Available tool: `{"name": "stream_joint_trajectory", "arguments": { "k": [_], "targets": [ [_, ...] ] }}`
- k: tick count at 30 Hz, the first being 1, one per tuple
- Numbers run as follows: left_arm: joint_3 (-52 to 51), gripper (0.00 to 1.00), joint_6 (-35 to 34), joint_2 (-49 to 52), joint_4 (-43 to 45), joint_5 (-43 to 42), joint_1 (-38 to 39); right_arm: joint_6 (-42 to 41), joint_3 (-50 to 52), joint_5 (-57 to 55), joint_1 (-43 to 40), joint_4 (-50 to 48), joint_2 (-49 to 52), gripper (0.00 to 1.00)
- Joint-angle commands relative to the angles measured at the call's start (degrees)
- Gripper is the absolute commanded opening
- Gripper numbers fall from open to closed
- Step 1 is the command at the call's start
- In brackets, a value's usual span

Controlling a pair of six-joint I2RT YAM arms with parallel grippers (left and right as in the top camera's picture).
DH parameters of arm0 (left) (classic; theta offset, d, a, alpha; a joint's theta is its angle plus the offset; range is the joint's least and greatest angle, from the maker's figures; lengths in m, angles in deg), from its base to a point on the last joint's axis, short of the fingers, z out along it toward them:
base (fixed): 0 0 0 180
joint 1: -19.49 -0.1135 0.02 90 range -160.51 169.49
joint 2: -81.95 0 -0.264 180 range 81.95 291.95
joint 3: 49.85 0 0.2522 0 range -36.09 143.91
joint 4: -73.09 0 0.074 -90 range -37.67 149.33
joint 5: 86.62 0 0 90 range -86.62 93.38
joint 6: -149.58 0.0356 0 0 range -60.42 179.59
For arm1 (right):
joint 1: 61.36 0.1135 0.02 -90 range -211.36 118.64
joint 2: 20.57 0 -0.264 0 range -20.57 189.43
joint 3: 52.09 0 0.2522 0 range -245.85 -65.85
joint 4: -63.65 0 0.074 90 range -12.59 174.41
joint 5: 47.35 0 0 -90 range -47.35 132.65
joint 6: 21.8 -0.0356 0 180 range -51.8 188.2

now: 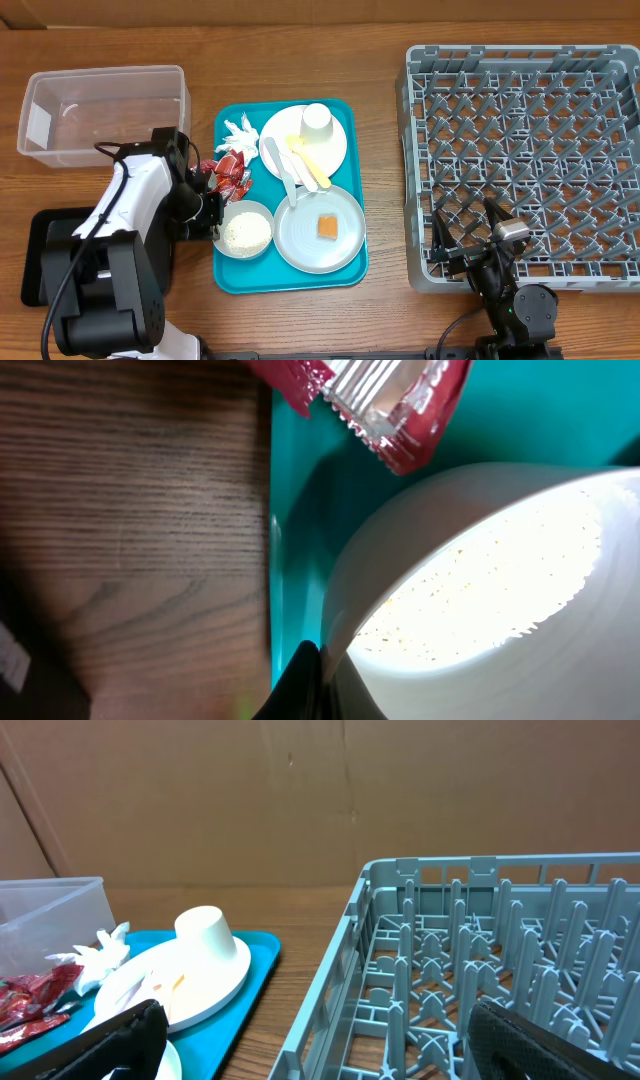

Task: Sort waste into correct bins and load items into the dishwasher rack
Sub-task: 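Reach the left gripper to the grey rice bowl and grasp its rim, then lift the rice bowl with the left gripper and carry it over the black tray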

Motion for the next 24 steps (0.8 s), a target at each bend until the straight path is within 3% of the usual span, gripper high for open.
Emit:
{"name": "stream_joint_trajectory", "arguments": {
  "k": [1, 24],
  "targets": [
    [3.52, 0.04, -0.15, 0.37, -1.36, -0.76, 0.37, 0.17, 0.59, -0.76, 0.31, -0.28, -0.57, 1.00],
    [31.12, 0.04, 1.16, 0.04, -11.96, -5.66, 0.26, 0.17, 0.59, -0.76, 0.31, -0.28, -0.57, 1.00]
  ]
}}
